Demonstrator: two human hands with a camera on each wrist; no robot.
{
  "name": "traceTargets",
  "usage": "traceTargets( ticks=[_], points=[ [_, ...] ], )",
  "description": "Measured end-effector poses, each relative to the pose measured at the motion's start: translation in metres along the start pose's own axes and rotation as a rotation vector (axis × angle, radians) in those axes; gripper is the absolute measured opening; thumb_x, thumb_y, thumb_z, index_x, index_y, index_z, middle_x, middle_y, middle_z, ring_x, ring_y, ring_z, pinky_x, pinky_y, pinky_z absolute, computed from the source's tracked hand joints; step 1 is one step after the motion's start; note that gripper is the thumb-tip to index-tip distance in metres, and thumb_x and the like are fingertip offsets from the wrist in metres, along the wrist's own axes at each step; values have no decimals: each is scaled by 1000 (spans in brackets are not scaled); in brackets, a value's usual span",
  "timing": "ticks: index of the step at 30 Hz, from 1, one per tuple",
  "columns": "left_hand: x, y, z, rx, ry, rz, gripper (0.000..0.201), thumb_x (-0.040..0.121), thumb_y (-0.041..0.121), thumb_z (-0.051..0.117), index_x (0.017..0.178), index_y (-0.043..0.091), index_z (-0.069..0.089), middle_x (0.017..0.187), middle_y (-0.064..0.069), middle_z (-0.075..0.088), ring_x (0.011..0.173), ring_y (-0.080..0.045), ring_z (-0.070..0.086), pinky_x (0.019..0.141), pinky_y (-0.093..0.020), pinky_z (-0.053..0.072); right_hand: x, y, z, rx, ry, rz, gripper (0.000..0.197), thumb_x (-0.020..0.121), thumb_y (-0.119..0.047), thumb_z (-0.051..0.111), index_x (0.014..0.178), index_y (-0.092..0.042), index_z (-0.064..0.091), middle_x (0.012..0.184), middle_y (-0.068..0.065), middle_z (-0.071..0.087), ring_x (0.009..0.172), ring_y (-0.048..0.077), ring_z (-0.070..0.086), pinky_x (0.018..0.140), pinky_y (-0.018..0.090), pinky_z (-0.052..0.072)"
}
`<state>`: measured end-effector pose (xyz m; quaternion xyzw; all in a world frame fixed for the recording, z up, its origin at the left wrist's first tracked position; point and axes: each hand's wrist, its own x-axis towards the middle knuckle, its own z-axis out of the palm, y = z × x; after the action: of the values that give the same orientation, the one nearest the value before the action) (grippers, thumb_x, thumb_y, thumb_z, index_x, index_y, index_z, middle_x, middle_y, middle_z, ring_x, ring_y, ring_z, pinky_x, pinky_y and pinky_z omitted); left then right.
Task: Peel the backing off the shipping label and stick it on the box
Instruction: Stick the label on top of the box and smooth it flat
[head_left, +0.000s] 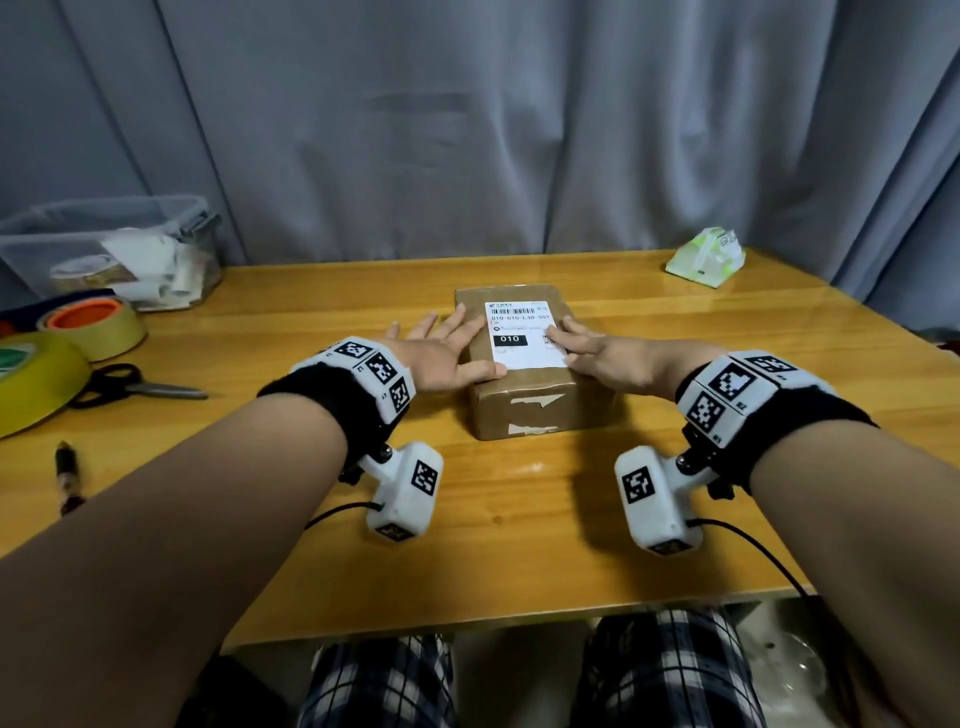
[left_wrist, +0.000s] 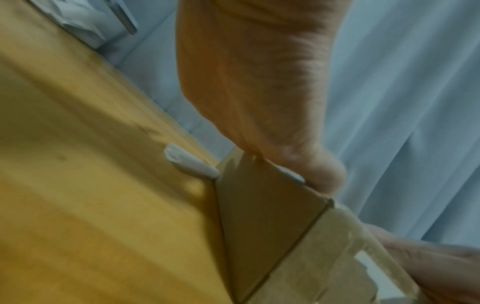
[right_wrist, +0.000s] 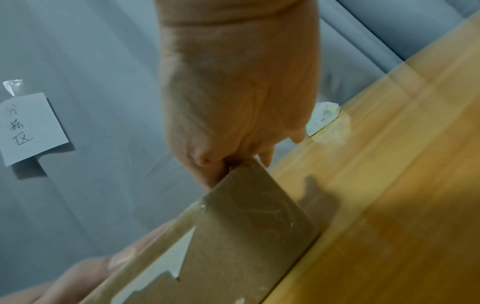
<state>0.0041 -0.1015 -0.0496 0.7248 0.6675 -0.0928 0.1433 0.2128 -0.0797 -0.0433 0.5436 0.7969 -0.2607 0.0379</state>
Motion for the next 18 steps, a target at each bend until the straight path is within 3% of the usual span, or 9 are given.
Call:
traceTargets(
  ticks=[3, 6, 7, 9, 11, 15, 18],
  points=[
    [-2, 2, 3, -33, 54, 2, 81, 87, 68, 28, 149, 32, -10, 158, 10, -19, 148, -18, -15, 118, -53, -8, -6, -3, 0, 16, 53, 9, 51, 101, -15, 29, 150, -23, 17, 162, 4, -3, 149, 24, -1, 119, 34, -2],
    [0, 16, 2, -69, 164, 82, 64, 97, 46, 24, 151, 23, -2, 161, 6, -11, 148, -14, -13, 120, -46, -9, -1, -15, 3, -49, 240, -3, 44, 99, -19, 29, 141, -23, 41, 160, -1, 20, 149, 20, 6, 118, 47, -5],
    [2, 22, 3, -90, 186, 113, 59, 99, 39, 21, 151, 22, 2, 161, 5, -6, 148, -14, -10, 120, -43, -8, 1, -20, 6, -64, 277, -26, 44, 99, -20, 28, 140, -24, 42, 159, -2, 23, 149, 18, 7, 118, 49, -5],
    [6, 32, 6, -112, 173, 134, 54, 100, 37, 17, 151, 25, 7, 162, 7, -1, 149, -13, -5, 121, -44, -5, 6, -26, 14, -95, 271, -51, 47, 100, -24, 24, 146, -24, 31, 160, -2, 19, 149, 17, 6, 119, 49, -6],
    [13, 33, 6, -90, 138, 98, 54, 99, 45, 15, 151, 30, 7, 161, 12, 0, 149, -13, -3, 120, -49, -3, 11, -26, 20, -126, 229, -17, 49, 101, -31, 20, 150, -26, 18, 161, -6, 9, 149, 15, 2, 119, 52, -5],
    [28, 23, -4, 9, 116, 33, 61, 93, 59, 17, 149, 38, 8, 159, 20, 3, 148, -15, 1, 117, -54, 2, 22, -21, 14, -127, 180, 25, 49, 101, -36, 20, 150, -31, 15, 161, -12, 3, 149, 15, -2, 117, 58, -2],
    [41, 17, -10, 34, 116, 15, 63, 92, 62, 16, 149, 39, 7, 159, 20, 2, 148, -20, 1, 116, -56, 1, 29, -18, 10, -135, 162, 42, 50, 100, -41, 18, 150, -35, 12, 161, -15, 1, 149, 19, -8, 117, 58, -7]
  ],
)
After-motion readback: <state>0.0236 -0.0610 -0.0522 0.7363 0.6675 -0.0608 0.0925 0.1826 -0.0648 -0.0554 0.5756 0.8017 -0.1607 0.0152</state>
